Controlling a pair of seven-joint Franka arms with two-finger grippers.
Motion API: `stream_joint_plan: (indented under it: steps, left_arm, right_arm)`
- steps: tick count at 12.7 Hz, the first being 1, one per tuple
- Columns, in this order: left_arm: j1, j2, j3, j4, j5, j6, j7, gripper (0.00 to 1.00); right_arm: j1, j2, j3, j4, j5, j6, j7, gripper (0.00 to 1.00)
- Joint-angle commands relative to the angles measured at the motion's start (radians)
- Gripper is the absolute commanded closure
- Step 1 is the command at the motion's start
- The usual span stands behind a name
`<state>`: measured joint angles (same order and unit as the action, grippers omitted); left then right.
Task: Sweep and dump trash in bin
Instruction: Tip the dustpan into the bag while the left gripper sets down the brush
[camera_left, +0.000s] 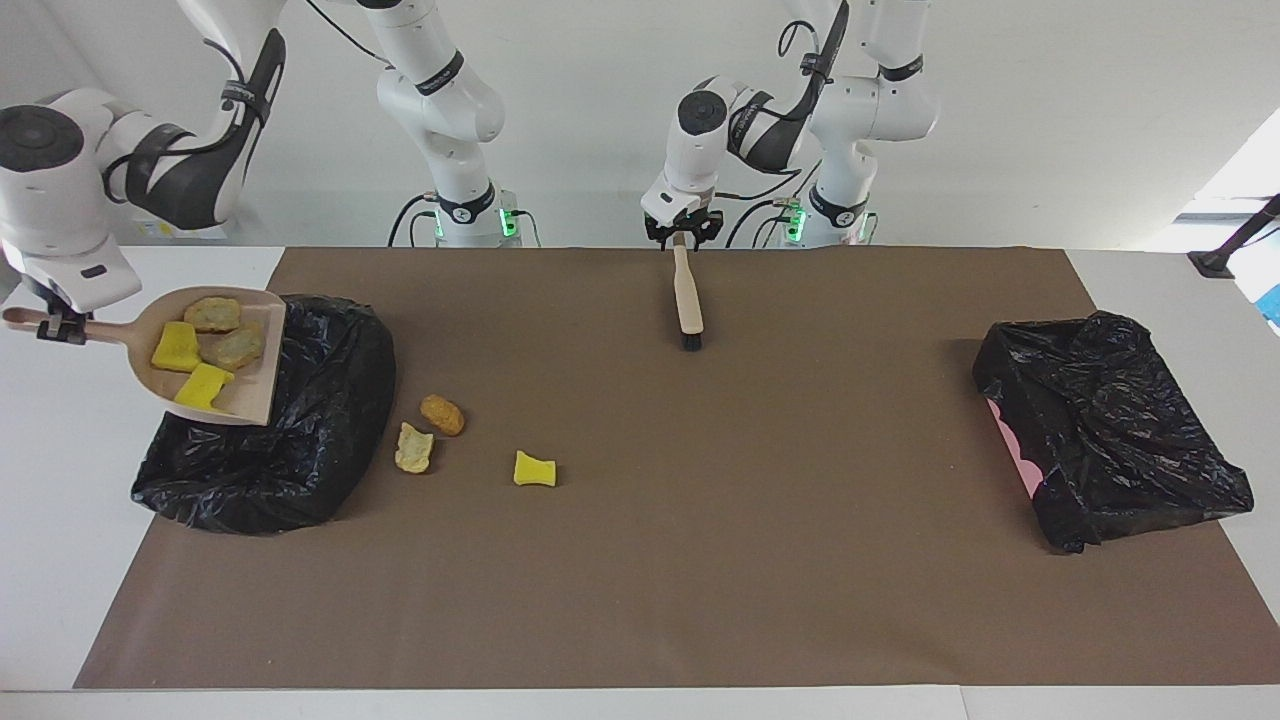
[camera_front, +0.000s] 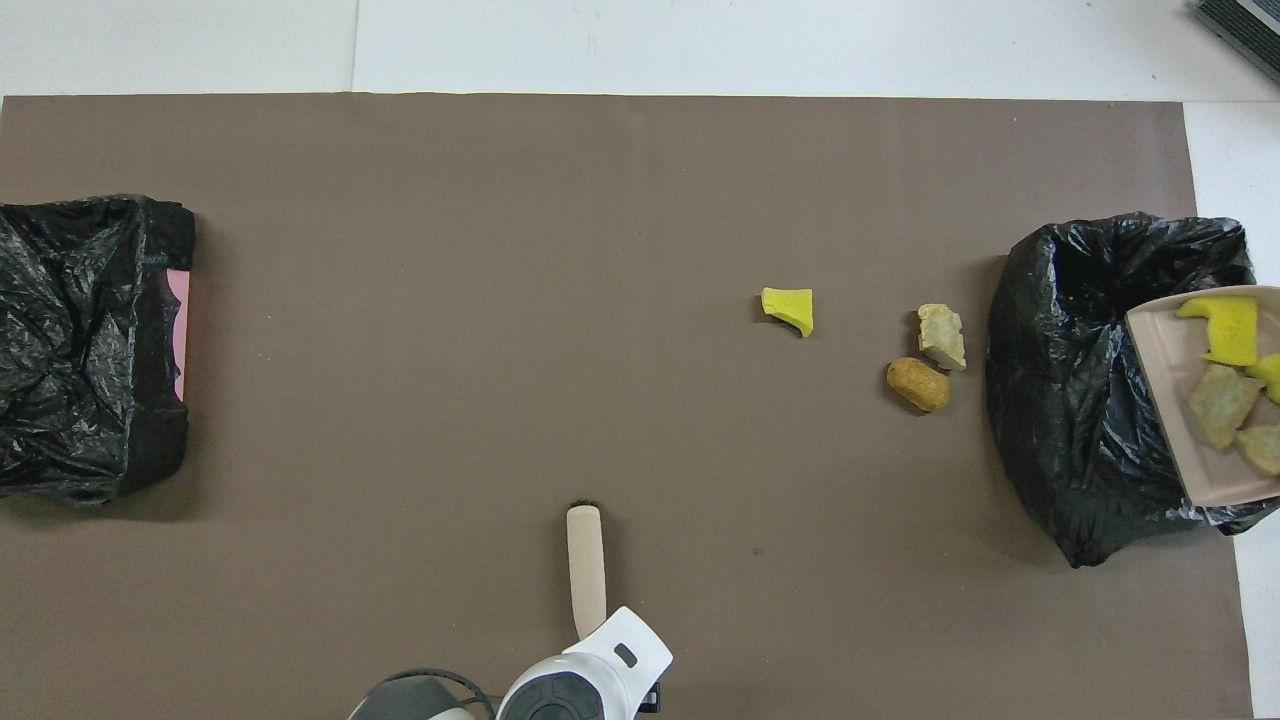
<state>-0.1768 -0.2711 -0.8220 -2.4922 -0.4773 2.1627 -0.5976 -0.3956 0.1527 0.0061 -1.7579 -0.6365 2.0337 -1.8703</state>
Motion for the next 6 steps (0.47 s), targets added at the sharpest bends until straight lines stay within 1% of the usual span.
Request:
stream_joint_plan:
  steps: [1,3,4,5,6]
  left_arm:
    - [0.007,0.010,0.114,0.083,0.061,-0.024,0.070,0.00]
    - [0.003,0.048,0.209,0.181,0.213,-0.072,0.100,0.00]
    - [0.000,0.070,0.272,0.247,0.267,-0.107,0.129,0.00]
    - [-0.003,0.088,0.343,0.318,0.304,-0.156,0.180,0.00]
    - [-0.003,0.104,0.400,0.385,0.339,-0.208,0.244,0.00]
  right_arm:
    - [0.043,-0.070,0.003,-0.092,-0.130,0.011,0.072,1.00]
    - [0.018,-0.100,0.000,-0.101,-0.163,0.028,0.057,1.00]
    - [-0.033,-0.105,0.002,-0.101,-0.198,0.071,0.024,1.00]
    - [-0.078,-0.107,0.002,-0.112,-0.203,0.142,-0.008,1.00]
    - [-0.080,-0.113,0.002,-0.124,-0.203,0.149,-0.010,1.00]
